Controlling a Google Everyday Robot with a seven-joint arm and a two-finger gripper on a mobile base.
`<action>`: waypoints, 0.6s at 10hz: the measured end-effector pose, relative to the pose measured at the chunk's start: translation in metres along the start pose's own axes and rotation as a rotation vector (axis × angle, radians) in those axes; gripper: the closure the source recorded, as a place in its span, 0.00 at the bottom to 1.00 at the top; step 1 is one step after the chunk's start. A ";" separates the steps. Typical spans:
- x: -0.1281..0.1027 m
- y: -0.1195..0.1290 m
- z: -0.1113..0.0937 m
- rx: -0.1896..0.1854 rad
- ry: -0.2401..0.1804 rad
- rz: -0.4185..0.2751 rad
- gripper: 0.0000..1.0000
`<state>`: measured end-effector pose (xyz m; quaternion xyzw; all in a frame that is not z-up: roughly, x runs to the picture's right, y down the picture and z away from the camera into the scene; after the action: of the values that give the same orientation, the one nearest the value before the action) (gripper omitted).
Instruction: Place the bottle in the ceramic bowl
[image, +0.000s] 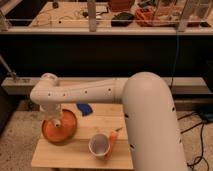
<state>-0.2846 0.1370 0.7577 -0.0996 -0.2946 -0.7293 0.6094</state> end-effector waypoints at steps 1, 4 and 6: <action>0.000 0.000 0.000 0.001 -0.003 -0.002 0.65; 0.000 -0.001 -0.001 0.002 -0.010 -0.005 0.56; -0.001 -0.002 -0.001 0.003 -0.015 -0.007 0.56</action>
<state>-0.2858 0.1374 0.7561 -0.1032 -0.3005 -0.7303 0.6047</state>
